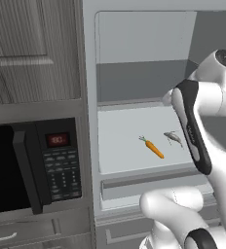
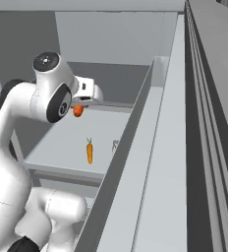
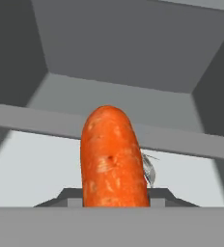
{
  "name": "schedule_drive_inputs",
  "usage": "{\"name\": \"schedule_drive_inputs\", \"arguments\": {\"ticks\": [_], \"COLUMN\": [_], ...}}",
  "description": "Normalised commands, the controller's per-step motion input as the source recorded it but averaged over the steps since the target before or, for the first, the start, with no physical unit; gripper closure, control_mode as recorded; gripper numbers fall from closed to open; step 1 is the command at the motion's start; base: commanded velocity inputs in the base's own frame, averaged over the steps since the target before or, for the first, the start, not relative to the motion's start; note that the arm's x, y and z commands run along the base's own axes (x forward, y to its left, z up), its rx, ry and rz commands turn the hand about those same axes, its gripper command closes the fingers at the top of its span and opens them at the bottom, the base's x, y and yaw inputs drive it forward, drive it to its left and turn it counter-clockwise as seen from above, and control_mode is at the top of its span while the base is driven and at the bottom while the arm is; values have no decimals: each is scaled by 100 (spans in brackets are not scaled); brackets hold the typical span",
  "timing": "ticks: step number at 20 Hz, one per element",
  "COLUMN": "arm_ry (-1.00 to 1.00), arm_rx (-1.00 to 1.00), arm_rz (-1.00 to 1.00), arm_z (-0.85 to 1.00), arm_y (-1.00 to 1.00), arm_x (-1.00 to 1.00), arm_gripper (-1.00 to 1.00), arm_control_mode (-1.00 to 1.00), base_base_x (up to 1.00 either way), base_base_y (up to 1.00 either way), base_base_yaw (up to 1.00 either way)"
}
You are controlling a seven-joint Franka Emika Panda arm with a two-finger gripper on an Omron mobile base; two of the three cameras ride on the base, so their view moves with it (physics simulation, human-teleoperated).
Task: Place one carrot and one fish in each tupperware on the nearby counter, to pack two identical lunches.
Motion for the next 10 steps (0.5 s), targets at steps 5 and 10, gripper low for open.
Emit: {"name": "schedule_drive_inputs", "arguments": {"ticks": [5, 10], "arm_ry": [0, 0], "arm_rx": [-1, 0], "arm_rz": [4, 1], "arm_z": [0, 0], "arm_y": [0, 0], "arm_x": [-85, -18], "arm_gripper": [100, 100], "arm_control_mode": [-100, 100], "base_base_x": [0, -77], "base_base_y": [0, 0], "base_base_yaw": [0, 1]}}
